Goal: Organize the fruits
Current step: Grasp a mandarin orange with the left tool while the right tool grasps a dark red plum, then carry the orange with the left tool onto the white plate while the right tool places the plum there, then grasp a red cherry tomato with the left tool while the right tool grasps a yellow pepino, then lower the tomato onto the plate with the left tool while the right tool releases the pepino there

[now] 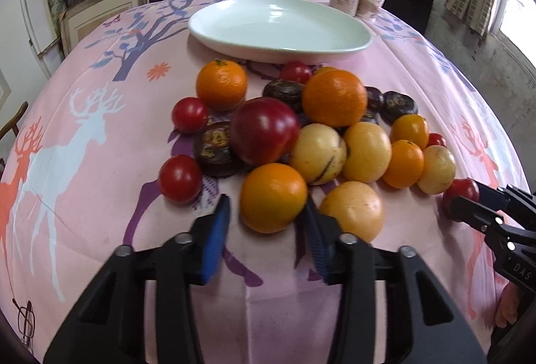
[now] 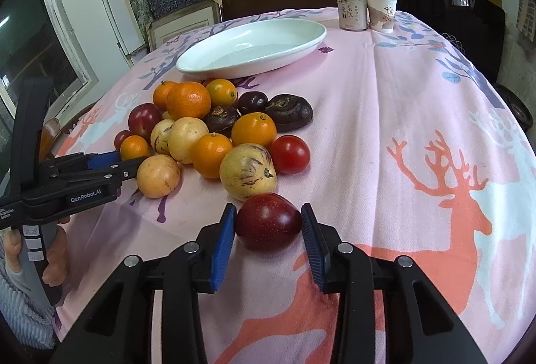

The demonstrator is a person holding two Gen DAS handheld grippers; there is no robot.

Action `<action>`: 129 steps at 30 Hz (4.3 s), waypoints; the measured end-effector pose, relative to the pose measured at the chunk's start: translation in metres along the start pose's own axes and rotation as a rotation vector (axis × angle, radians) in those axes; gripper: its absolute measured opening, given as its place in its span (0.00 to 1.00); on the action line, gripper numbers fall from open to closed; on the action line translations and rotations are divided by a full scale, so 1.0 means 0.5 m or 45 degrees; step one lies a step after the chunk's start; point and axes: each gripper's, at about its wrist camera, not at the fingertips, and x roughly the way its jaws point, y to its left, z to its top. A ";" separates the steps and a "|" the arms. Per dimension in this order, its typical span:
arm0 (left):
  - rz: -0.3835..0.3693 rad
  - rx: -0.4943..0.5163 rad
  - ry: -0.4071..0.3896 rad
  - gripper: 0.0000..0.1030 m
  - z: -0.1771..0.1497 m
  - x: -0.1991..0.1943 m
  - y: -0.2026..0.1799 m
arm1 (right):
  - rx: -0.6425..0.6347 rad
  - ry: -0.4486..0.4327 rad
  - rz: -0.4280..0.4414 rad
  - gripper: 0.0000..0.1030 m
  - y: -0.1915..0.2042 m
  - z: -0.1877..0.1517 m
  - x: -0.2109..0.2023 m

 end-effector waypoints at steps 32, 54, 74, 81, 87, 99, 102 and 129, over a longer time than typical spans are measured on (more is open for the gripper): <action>0.048 -0.068 -0.082 0.35 0.328 0.089 0.079 | -0.011 -0.094 0.016 0.38 -0.006 0.385 0.163; 0.120 -0.148 -0.262 0.76 0.257 -0.031 0.117 | -0.017 -0.372 -0.006 0.63 0.006 0.333 -0.015; 0.202 -0.169 -0.141 0.82 -0.026 -0.057 0.123 | -0.028 -0.200 0.032 0.68 -0.005 0.020 -0.034; 0.208 -0.116 -0.125 0.82 -0.002 -0.031 0.114 | 0.001 -0.131 0.091 0.68 -0.010 0.020 -0.018; 0.158 -0.155 -0.083 0.74 0.015 -0.006 0.130 | -0.008 -0.095 0.084 0.68 0.000 0.026 -0.006; 0.080 -0.122 -0.070 0.50 0.012 0.002 0.118 | -0.044 -0.014 0.060 0.67 0.022 0.041 0.035; 0.067 -0.123 -0.055 0.50 0.011 0.007 0.117 | -0.035 -0.009 0.072 0.62 0.020 0.042 0.037; 0.081 -0.072 -0.200 0.26 0.033 -0.067 0.101 | 0.037 -0.142 0.102 0.40 -0.008 0.073 -0.028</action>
